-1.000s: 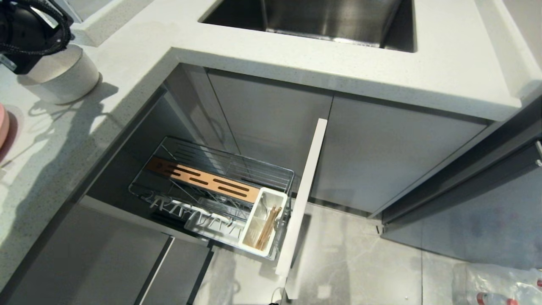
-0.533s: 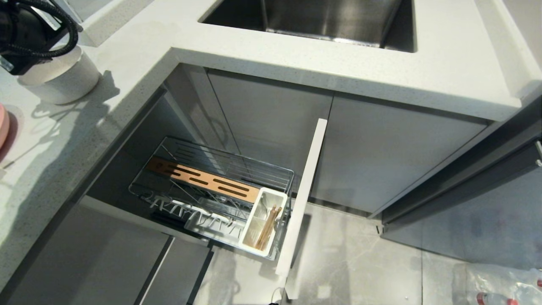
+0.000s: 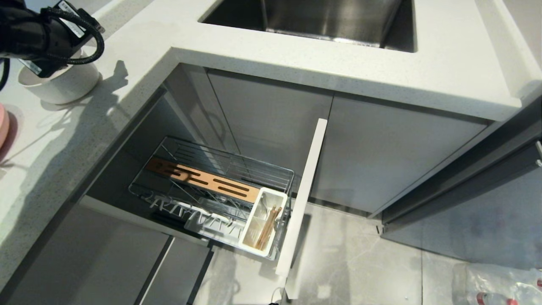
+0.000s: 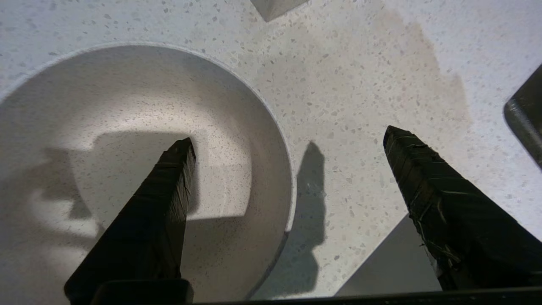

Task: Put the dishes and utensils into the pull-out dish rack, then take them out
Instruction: Pick up the bowl and place it in the cupboard

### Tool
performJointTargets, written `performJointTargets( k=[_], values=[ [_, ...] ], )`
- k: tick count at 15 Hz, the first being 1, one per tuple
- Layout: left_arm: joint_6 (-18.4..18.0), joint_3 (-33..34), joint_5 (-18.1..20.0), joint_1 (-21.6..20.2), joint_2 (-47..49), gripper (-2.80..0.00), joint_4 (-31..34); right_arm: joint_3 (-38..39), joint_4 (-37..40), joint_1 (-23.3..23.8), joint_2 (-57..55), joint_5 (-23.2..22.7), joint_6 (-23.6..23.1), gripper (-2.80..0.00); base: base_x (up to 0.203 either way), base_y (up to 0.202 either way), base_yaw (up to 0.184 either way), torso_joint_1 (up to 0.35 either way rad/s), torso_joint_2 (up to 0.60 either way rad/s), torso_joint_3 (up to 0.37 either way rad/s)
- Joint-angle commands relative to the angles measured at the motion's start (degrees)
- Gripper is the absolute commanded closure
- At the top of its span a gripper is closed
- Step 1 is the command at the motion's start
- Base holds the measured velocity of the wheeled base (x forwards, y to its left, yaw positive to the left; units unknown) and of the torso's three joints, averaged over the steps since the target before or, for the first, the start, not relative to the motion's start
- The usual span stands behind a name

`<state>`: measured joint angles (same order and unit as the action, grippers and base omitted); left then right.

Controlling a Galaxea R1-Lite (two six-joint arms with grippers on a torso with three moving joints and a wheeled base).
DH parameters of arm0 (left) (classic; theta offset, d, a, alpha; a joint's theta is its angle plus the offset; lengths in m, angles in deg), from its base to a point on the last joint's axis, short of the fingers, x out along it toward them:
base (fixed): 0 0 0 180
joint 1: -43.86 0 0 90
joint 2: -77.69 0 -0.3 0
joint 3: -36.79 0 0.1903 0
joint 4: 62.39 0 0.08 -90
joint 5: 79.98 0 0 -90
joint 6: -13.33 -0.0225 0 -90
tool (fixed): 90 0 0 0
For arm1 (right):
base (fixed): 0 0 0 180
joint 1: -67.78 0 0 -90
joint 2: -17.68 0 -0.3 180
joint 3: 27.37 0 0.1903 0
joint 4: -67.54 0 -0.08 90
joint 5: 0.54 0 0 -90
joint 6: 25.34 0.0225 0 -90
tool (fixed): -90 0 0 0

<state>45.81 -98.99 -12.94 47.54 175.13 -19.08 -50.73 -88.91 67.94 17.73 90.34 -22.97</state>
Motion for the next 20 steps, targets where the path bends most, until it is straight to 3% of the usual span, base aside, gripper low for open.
performJointTargets(
  k=[1,8,9,20],
  values=[
    [-0.18,0.0,-0.15,0.01,1.24,-2.8,-0.08,0.09,-0.01,0.02,-0.05,0.0,0.01,0.0,0.0,0.0,0.0,0.0,0.0,0.0],
    [-0.93,0.02,-0.41,0.01,2.14,-2.8,-0.52,0.09,-0.01,0.01,-0.05,0.0,0.01,0.0,0.0,0.0,0.0,0.0,0.0,0.0],
    [-1.2,0.07,-0.49,0.01,2.14,0.0,-0.52,0.09,-0.01,0.02,-0.05,0.0,0.01,0.0,0.0,0.0,0.0,0.0,0.0,0.0],
    [-1.1,0.57,-0.2,0.75,-3.91,0.0,2.28,0.09,-0.01,0.02,-0.05,0.0,0.01,0.0,0.0,0.0,0.0,0.0,0.0,0.0]
  ],
)
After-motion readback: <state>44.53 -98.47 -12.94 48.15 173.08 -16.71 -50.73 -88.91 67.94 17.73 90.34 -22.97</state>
